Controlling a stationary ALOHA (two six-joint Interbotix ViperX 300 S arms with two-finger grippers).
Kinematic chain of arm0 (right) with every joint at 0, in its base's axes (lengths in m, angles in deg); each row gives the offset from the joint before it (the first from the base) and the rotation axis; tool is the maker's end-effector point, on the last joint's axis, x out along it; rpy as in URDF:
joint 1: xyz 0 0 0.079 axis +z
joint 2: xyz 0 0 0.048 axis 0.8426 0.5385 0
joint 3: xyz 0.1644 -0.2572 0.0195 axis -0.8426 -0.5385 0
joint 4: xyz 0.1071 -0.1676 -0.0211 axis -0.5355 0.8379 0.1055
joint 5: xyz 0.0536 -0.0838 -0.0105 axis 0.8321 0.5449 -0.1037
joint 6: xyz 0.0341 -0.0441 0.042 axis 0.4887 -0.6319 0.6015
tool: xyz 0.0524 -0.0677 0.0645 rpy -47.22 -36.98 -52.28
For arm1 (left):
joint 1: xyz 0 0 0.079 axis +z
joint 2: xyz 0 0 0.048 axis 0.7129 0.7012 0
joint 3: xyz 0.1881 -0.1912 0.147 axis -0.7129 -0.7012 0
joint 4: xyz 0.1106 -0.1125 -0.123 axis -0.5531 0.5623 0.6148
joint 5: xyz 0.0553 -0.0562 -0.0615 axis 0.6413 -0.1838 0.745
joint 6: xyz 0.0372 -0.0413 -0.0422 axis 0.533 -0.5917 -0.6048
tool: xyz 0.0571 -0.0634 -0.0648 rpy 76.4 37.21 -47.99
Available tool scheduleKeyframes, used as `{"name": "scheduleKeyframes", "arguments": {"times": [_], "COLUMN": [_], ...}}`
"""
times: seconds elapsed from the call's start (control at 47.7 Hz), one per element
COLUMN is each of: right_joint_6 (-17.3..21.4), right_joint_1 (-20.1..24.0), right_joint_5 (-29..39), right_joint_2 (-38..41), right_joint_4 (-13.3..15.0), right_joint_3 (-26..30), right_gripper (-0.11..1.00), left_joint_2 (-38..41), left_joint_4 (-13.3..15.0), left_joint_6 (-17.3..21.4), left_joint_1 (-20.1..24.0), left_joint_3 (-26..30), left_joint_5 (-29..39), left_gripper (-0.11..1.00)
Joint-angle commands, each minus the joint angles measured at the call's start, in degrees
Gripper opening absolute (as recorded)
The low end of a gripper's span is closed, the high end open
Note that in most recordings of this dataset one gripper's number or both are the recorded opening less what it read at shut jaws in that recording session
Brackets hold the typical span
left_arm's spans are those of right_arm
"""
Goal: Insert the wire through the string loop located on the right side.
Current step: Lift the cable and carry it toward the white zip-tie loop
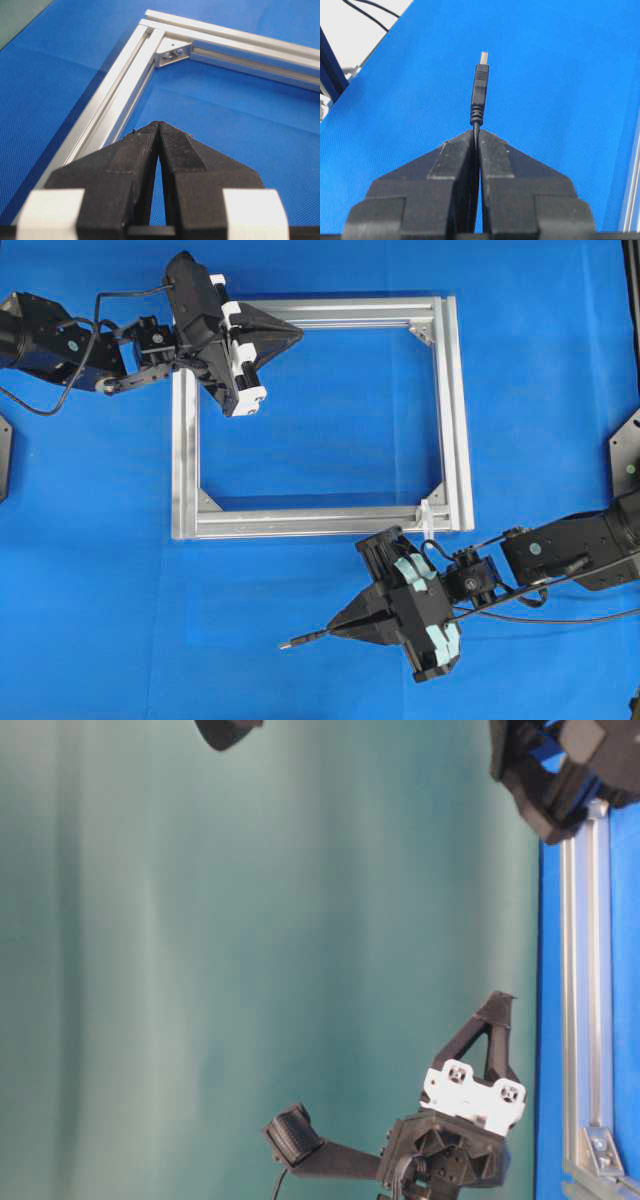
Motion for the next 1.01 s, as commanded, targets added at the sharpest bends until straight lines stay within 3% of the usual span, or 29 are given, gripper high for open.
{"name": "scheduleKeyframes", "arguments": {"times": [0.0, 0.252, 0.524, 0.755, 0.986], "right_joint_6": [0.0, 0.2, 0.2, 0.2, 0.1], "right_joint_1": [0.2, 0.9, 2.1, 3.5, 3.5], "right_joint_5": [-0.4, -2.0, -4.2, -3.7, -0.8], "right_joint_2": [-2.2, -6.3, -15.9, -26.2, -35.2], "right_joint_4": [-0.3, -2.4, -7.0, -7.2, -7.2], "right_joint_3": [0.0, -7.0, -20.6, -30.6, -36.4], "right_gripper": [-0.04, -0.04, -0.04, -0.04, -0.04], "left_joint_2": [-1.7, -1.8, -1.8, -1.7, -1.7], "left_joint_4": [-0.2, -0.2, -0.2, -0.2, -0.2], "left_joint_6": [0.0, 0.0, 0.0, -0.1, -0.1], "left_joint_1": [-0.1, -0.1, -0.1, -0.1, -0.1], "left_joint_3": [0.9, 0.6, 0.6, 0.8, 0.8], "left_joint_5": [-0.3, -0.3, -0.3, -0.3, -0.3], "left_gripper": [0.0, 0.0, 0.0, 0.0, 0.0]}}
